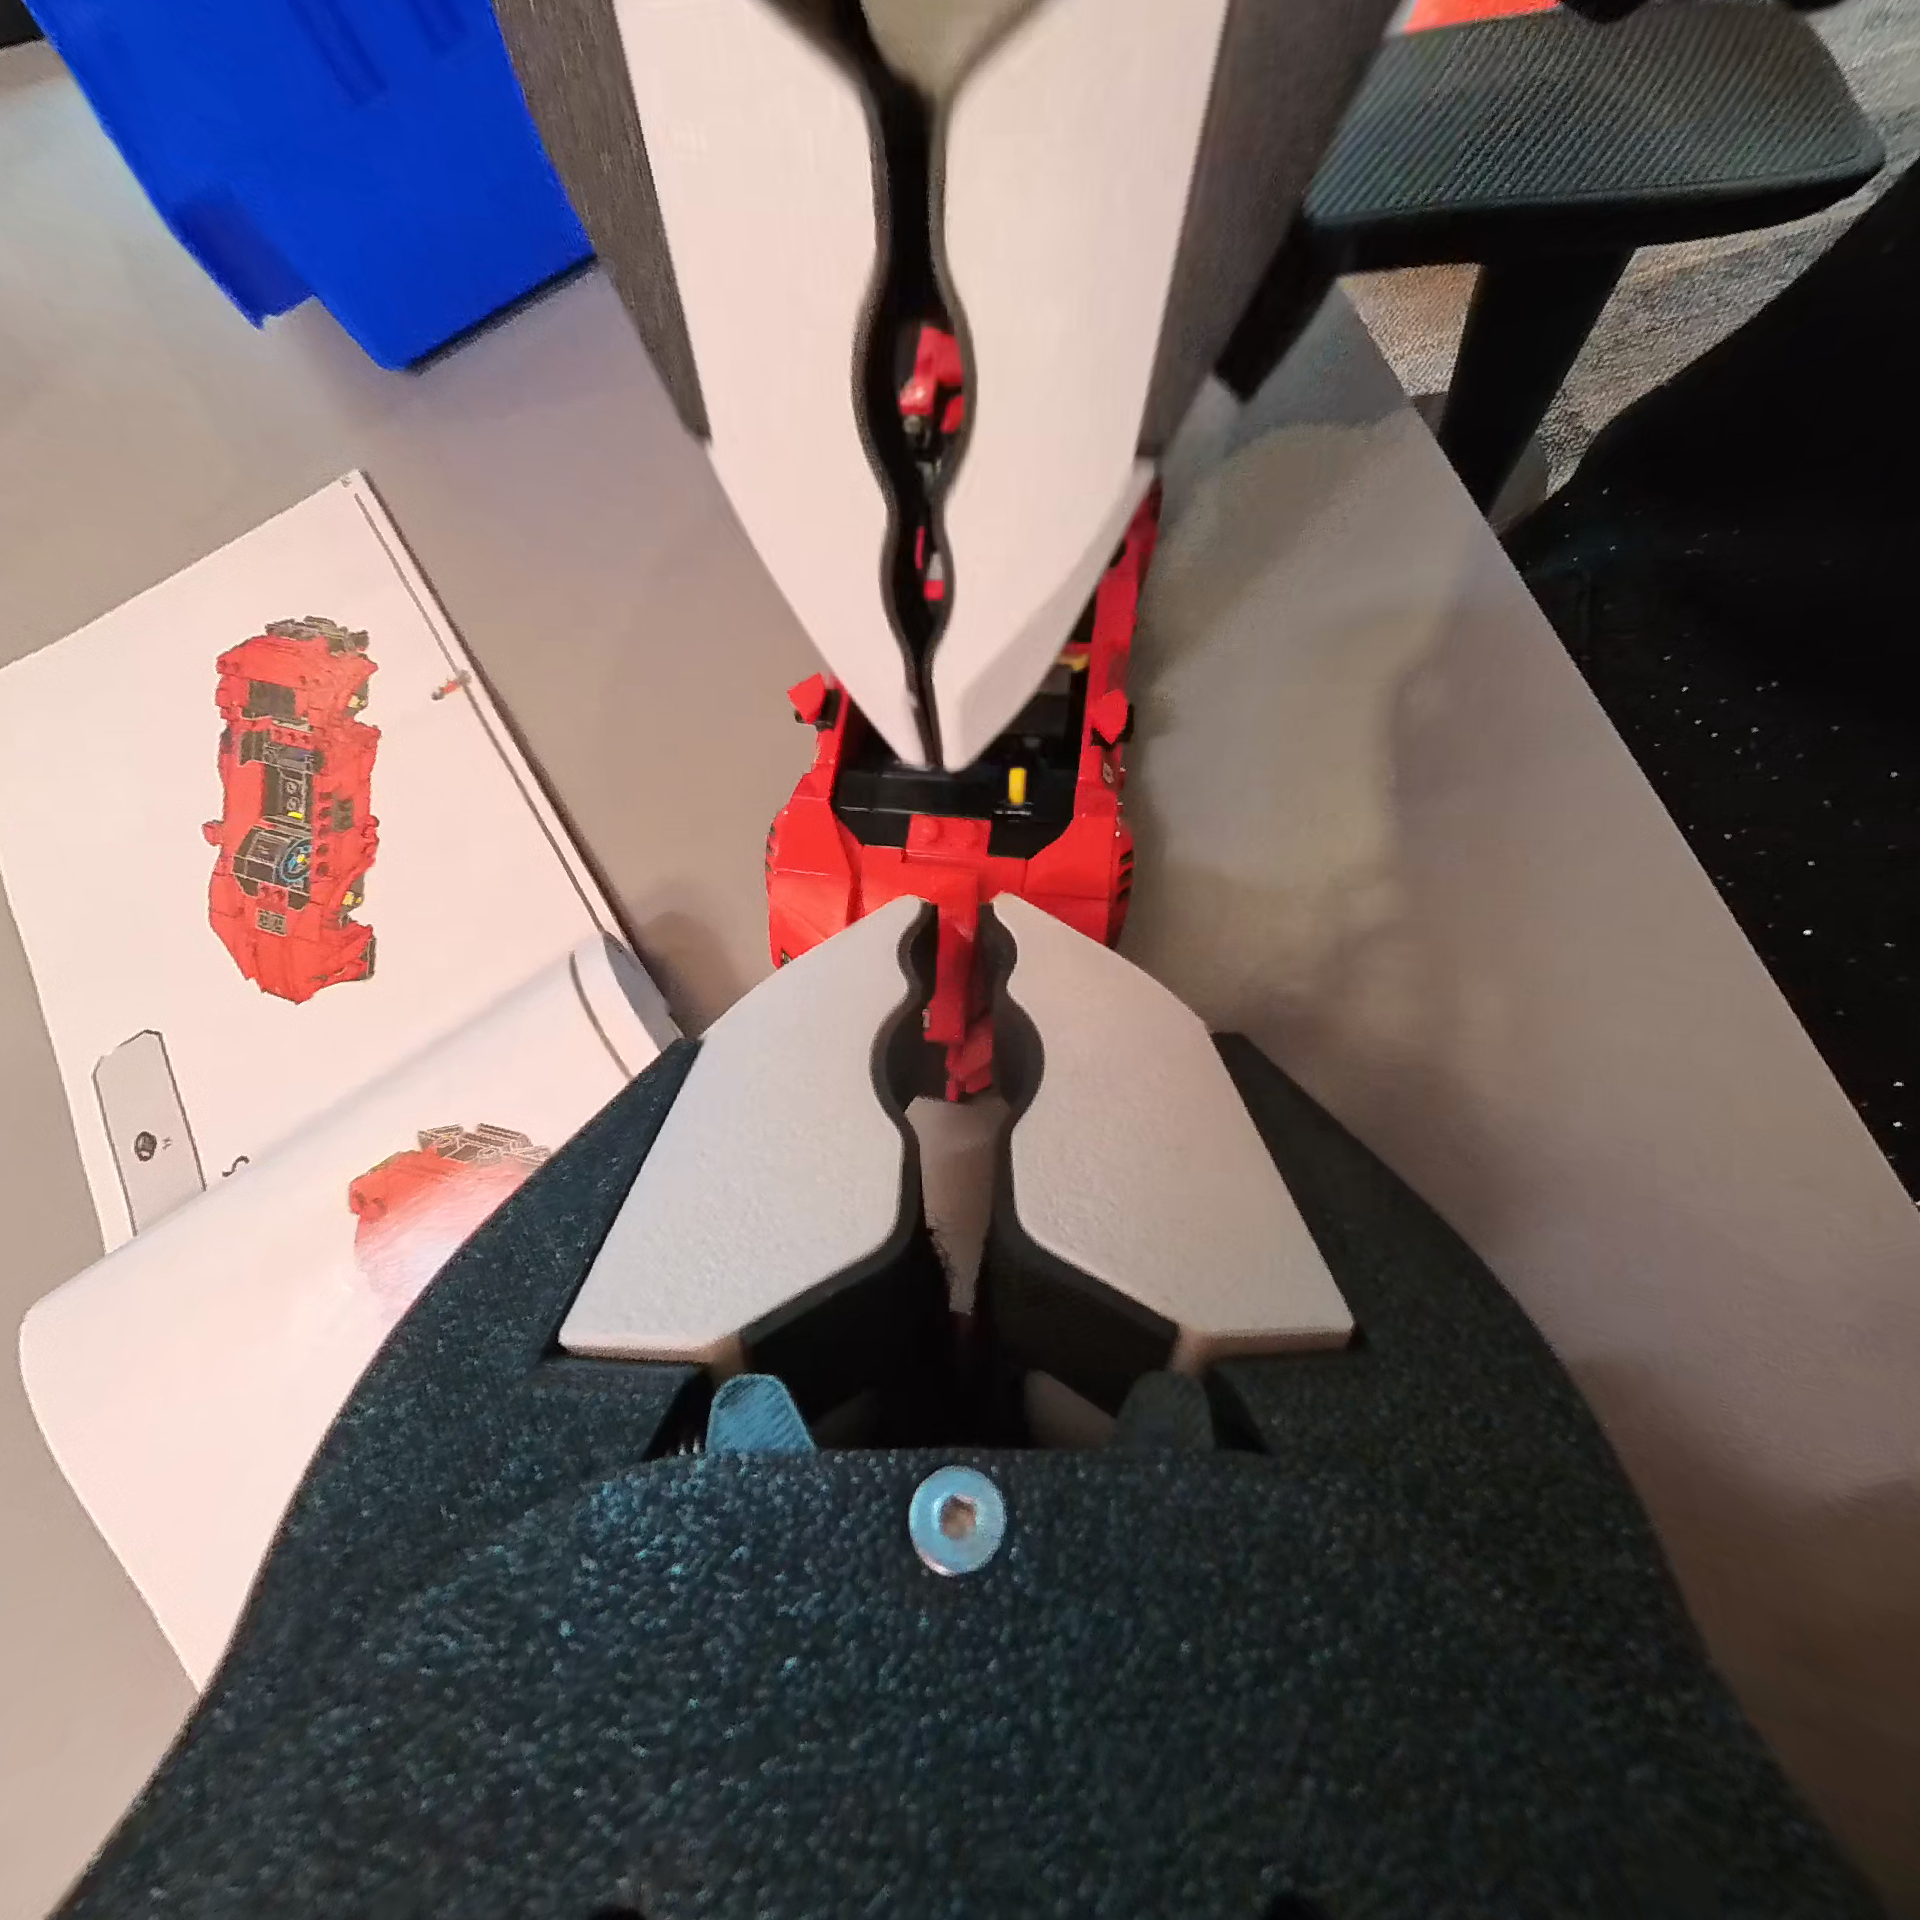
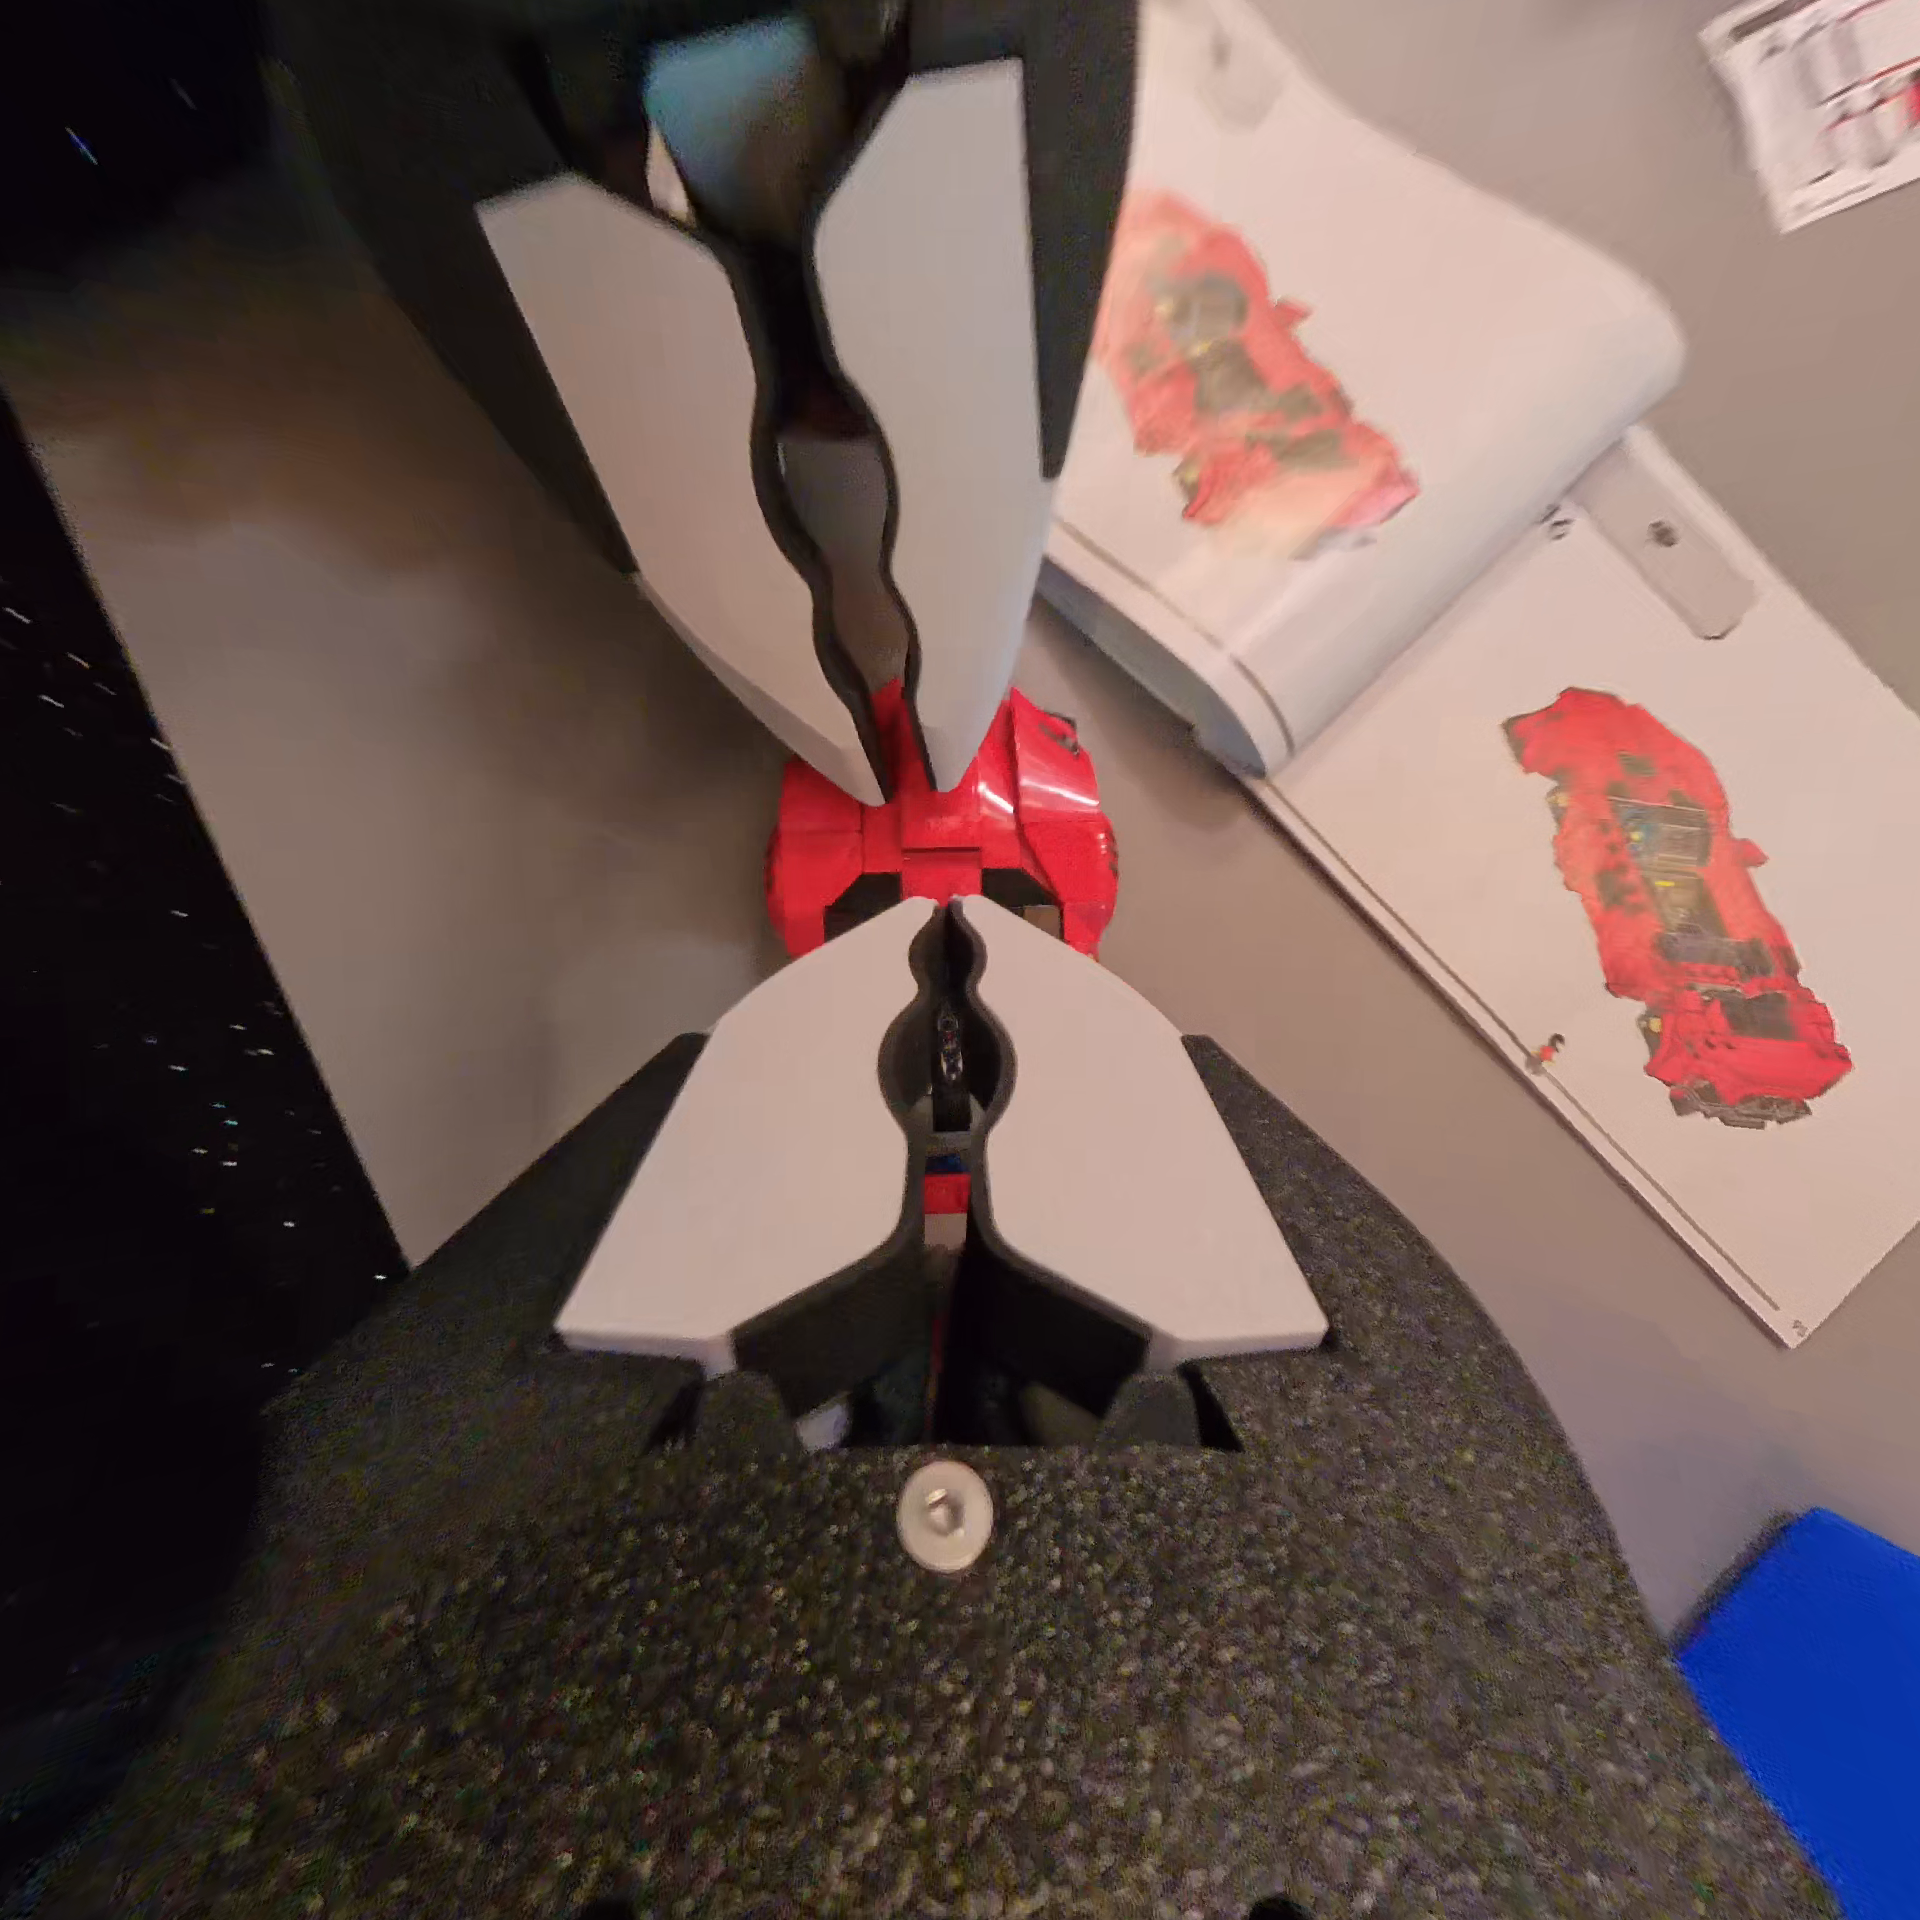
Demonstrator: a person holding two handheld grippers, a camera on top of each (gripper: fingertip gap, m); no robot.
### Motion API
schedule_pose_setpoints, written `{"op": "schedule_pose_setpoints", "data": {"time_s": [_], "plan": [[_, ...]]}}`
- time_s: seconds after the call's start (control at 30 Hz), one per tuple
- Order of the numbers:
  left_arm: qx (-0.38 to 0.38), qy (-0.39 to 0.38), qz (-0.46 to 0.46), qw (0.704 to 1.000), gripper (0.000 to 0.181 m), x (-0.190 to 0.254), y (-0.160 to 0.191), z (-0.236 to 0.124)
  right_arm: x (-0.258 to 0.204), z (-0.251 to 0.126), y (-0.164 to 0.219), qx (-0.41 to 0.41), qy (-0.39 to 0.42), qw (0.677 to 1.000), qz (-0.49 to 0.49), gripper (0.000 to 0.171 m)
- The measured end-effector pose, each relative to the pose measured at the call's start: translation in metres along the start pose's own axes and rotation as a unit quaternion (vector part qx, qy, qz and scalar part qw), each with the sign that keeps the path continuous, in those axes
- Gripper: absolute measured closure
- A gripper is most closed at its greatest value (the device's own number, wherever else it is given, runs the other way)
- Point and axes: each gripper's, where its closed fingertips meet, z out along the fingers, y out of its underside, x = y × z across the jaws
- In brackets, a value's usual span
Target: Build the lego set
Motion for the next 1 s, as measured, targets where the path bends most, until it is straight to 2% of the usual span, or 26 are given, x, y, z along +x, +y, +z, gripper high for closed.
{"op": "schedule_pose_setpoints", "data": {"time_s": [0.1, 0.27, 1.0], "plan": [[0.006, -0.005, -0.006, 1.000, 0.174, -0.003, -0.001, -0.001, 0.005, -0.013, 0.009, 0.000, 0.009, 1.000, 0.003, 0.171], [-0.003, -0.009, -0.017, 1.000, 0.173, -0.005, 0.003, 0.001, -0.007, 0.003, 0.028, -0.028, -0.017, 0.999, 0.007, 0.171], [0.017, 0.006, -0.031, 0.999, 0.179, -0.003, 0.001, 0.004, -0.007, 0.015, 0.026, -0.010, -0.026, 0.999, 0.030, 0.171]]}}
